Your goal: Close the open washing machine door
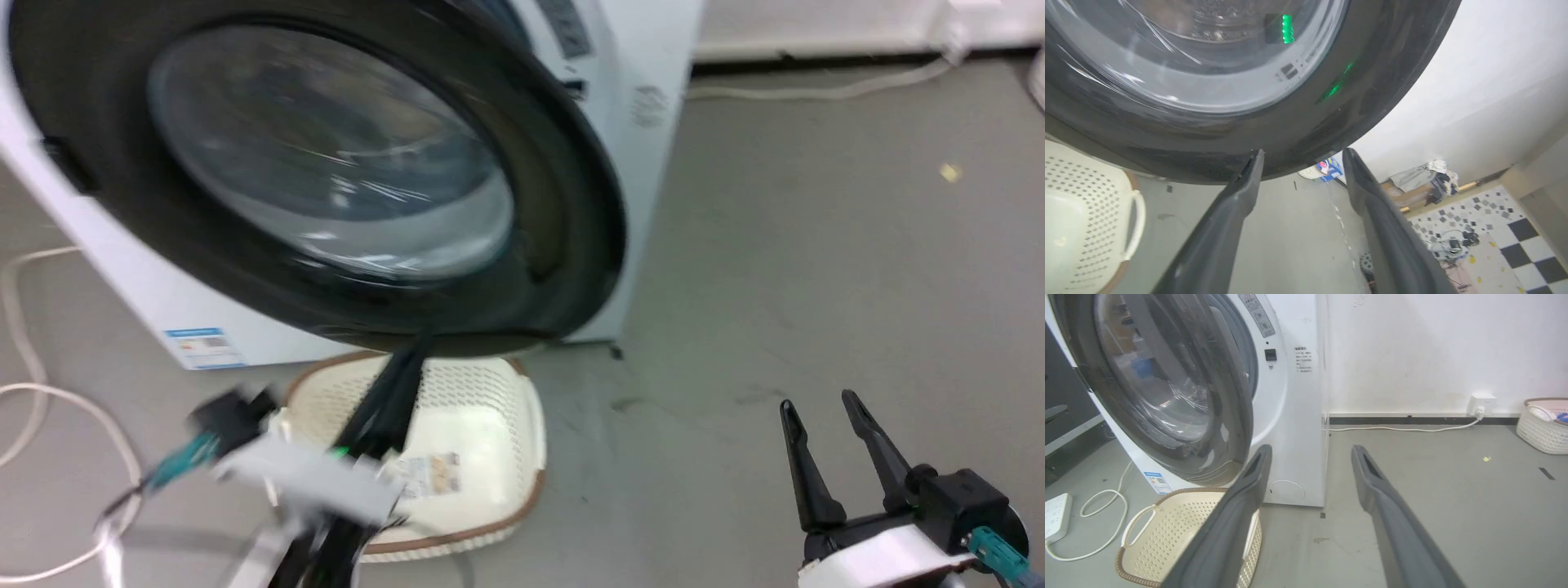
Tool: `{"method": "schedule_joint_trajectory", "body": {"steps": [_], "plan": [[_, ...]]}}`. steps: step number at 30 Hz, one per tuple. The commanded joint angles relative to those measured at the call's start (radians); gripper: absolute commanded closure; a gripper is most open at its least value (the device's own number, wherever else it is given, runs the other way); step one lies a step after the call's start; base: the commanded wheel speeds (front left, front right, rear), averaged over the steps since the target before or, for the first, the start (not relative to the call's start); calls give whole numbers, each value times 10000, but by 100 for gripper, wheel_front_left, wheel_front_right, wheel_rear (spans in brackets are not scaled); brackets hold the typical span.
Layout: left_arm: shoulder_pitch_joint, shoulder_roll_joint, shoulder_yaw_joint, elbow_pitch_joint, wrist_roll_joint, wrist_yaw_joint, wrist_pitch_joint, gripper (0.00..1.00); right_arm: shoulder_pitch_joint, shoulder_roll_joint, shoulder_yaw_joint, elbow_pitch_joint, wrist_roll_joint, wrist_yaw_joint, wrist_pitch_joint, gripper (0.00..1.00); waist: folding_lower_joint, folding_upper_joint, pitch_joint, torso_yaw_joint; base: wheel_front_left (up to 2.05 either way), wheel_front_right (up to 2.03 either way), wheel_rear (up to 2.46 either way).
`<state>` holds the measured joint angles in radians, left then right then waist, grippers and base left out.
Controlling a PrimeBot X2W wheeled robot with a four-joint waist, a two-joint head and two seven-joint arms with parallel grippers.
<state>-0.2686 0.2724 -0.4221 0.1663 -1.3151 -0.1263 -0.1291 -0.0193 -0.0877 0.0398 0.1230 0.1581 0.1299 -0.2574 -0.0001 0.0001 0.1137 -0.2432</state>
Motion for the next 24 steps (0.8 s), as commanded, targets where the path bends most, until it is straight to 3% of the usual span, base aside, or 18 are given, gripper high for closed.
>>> {"method": "schedule_joint_trajectory", "body": {"steps": [1,4,5,7,10,14,17,23,24], "plan": [[307,194,-11,-139,272,-42,-376,0,128,-71,37,-100,-27,8,-43,0,1,-1,-650,703,0,0,0],[1122,800,222,-368,1725,-37,-1193,0,365,-168,87,-268,-15,8,-43,0,1,-1,-986,1183,0,0,0],[1300,1038,321,-355,2665,109,-1274,0,448,-193,87,-330,-14,8,-43,0,1,-1,-1058,1362,0,0,0],[1569,1251,859,-567,4885,803,-1314,0,593,-236,131,-443,-23,8,-43,0,1,-1,-1155,1681,0,0,0],[2234,755,1813,-1351,7229,1473,-1321,0,745,-329,290,-525,-38,8,-43,0,1,-1,-1254,2041,0,0,0],[3114,287,2506,-2012,9639,1778,-1323,0,842,-394,424,-562,-21,8,-43,0,1,-1,-1328,2365,0,0,0],[3518,-158,2675,-2229,10552,1853,-1324,0,924,-387,489,-582,-18,8,-43,0,1,-1,-1362,2585,0,0,0],[3761,-550,2675,-2223,11580,1598,-1325,0,1000,-509,955,-838,134,8,-43,0,1,-1,-1305,3089,0,0,0],[3682,-692,2666,-2211,11819,1469,-1325,0,886,-698,1155,-967,155,8,-43,100,1,-1,-1186,3343,0,0,0]]}}
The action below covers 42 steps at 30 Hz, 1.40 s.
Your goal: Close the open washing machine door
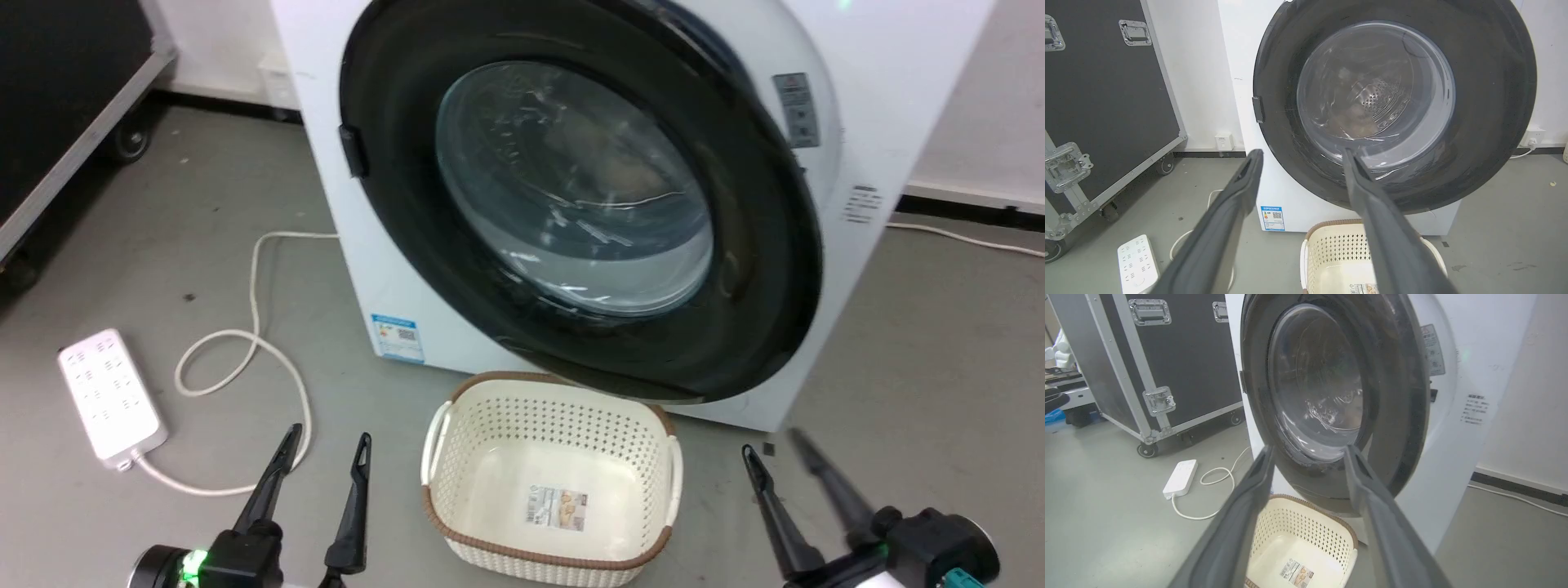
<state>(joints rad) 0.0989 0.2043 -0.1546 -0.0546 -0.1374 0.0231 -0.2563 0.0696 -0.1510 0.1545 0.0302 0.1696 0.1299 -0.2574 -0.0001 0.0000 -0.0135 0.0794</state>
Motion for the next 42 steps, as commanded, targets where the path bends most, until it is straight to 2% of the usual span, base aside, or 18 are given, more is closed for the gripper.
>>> {"method": "schedule_joint_trajectory", "body": {"steps": [1,7,13,14,19,27,30,38,40,42], "plan": [[-23,-58,-8,-6,102,-54,-54,0,-97,-167,88,-34,26,8,-43,100,1,0,179,201,0,0,0],[-546,-379,-144,28,428,-250,-54,0,-1505,-1150,711,216,264,8,252,100,1,0,1104,763,0,0,0],[-1132,-743,-265,123,620,-374,-54,0,-3401,-2662,1111,816,1180,8,998,100,1,0,2037,1381,0,0,0],[-1337,-884,-298,163,679,-415,-54,0,-4245,-3384,1086,1285,1678,8,1307,100,1,0,2361,1647,0,0,0],[-1592,-1079,-355,171,746,-461,-55,0,-5339,-4160,579,2253,2406,8,1699,100,1,0,2752,2032,0,0,0],[-1840,-1263,-392,130,796,-470,-55,0,-6779,-4434,-197,3585,2681,8,2212,100,1,0,3197,2291,0,0,0],[-1993,-1316,-331,208,824,-524,-55,0,-7991,-4076,-963,4815,2688,8,2418,100,1,0,3343,2254,0,0,0],[-2035,-1378,-271,391,875,-565,-55,0,-8692,-3573,-815,6178,2277,8,2047,100,1,0,2849,2017,0,0,0],[-1834,-1363,-152,504,857,-619,-55,0,-8222,-3205,-511,6280,2438,8,1494,0,1,0,2278,1745,0,0,0],[-1673,-1328,-64,545,865,-625,-55,0,-7793,-3040,-306,6164,2492,8,1153,0,1,0,1913,1534,0,0,0]]}}
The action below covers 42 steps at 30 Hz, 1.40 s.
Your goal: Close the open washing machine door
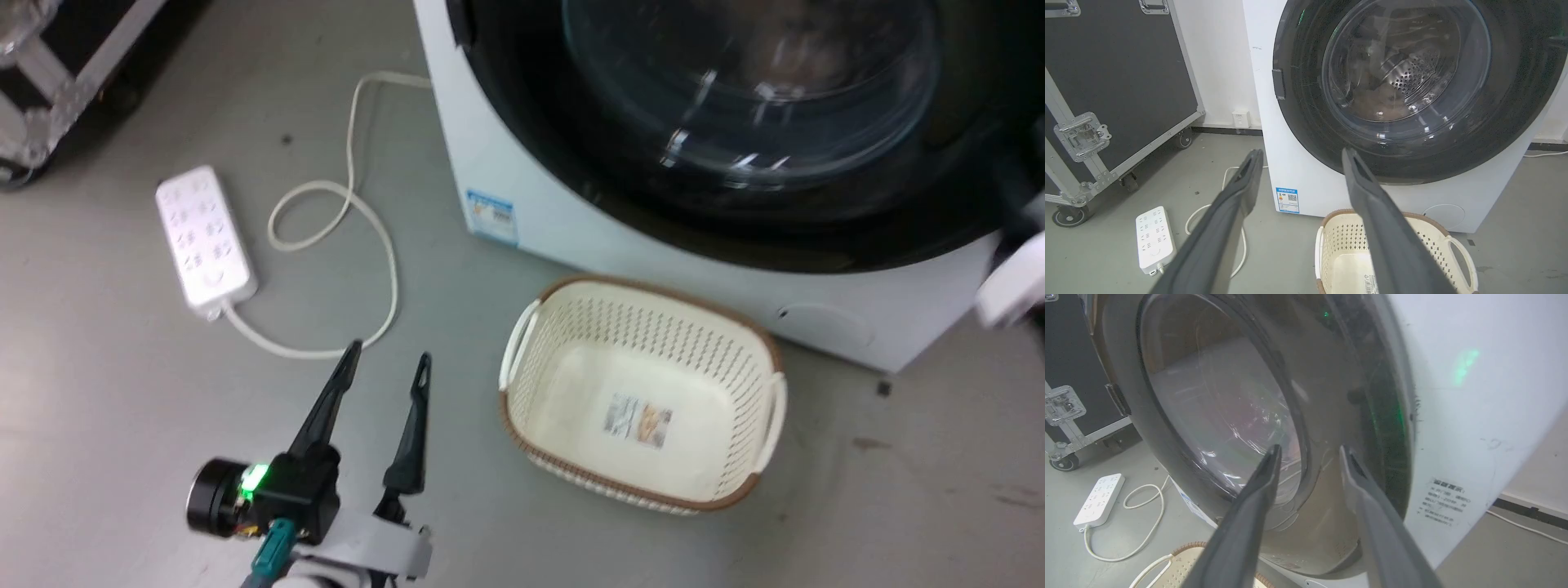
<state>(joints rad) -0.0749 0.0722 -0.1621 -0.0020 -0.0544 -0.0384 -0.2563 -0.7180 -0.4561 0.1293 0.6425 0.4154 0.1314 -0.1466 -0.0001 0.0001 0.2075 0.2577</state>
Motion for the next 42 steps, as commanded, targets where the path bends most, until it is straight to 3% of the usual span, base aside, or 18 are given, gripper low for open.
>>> {"method": "schedule_joint_trajectory", "body": {"steps": [1,8,12,13,17,18,28,29,42], "plan": [[157,19,67,46,30,-12,-55,0,349,78,98,-73,-6,-7,-133,0,1,-1,-495,-377,0,0,0],[703,178,410,243,-96,-131,-55,0,2567,650,275,-1656,-395,-7,-850,0,1,-1,-1483,-1310,0,0,0],[924,195,553,377,-186,-197,-55,0,3951,1170,-213,-2881,-1034,-7,-993,0,1,-1,-1818,-1782,0,0,0],[1048,213,603,462,-231,-275,-55,0,4870,1712,-651,-3827,-1750,-7,-1044,0,1,-1,-1957,-2061,0,0,0],[1177,197,622,582,-237,-330,-55,0,6100,2664,-1332,-4840,-2412,-7,-1074,0,1,-1,-2135,-2263,0,0,0],[1261,146,601,654,-317,-387,-55,0,6944,3336,-1633,-5451,-2657,-7,-1074,0,1,-1,-2193,-2338,0,0,0],[1406,-55,768,1149,-501,-305,-55,0,8072,3971,-1643,-5717,-3173,-7,-1084,0,1,-1,-2323,-2417,0,0,0],[1318,-23,760,1159,-490,-331,3,100,7926,3935,-1633,-5723,-3110,0,-1029,100,1,-1,-2323,-2420,0,0,0],[1273,-24,826,1078,-408,-287,211,100,7864,3944,-1604,-5778,-3185,-1,-827,100,1,-1,-2306,-2433,0,0,0]]}}
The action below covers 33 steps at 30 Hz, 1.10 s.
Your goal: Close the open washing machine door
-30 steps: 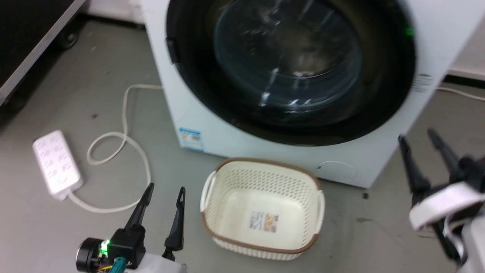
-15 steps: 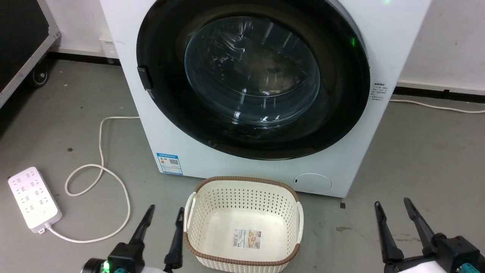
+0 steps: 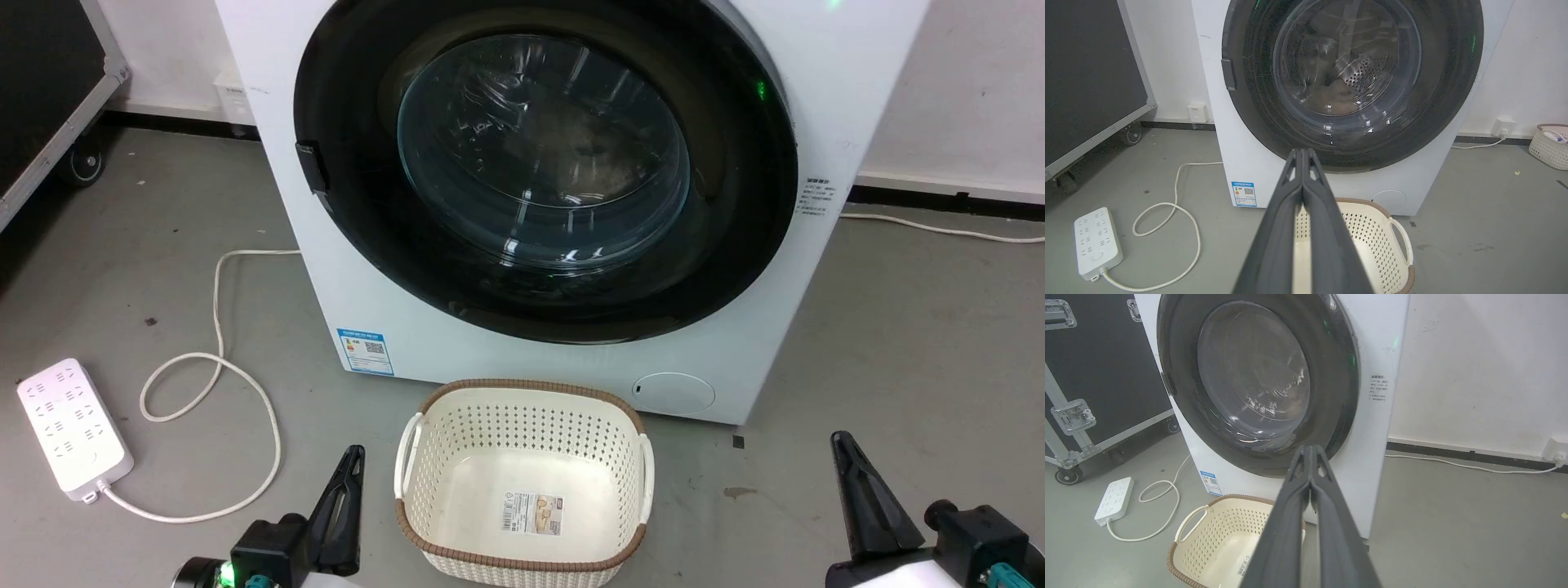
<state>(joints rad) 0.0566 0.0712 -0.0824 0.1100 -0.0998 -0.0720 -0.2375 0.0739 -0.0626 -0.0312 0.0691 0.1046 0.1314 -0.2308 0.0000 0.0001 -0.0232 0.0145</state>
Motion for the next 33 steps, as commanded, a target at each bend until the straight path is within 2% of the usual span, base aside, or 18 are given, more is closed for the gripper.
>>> {"method": "schedule_joint_trajectory", "body": {"steps": [1,33], "plan": [[-47,-16,35,-51,55,54,44,100,-60,10,4,-50,-85,-1,35,100,0,-1,3,-1,0,0,0],[-197,-72,262,-354,327,246,716,100,-256,43,92,-235,-362,-3,690,100,0,-1,69,-43,0,0,0]]}}
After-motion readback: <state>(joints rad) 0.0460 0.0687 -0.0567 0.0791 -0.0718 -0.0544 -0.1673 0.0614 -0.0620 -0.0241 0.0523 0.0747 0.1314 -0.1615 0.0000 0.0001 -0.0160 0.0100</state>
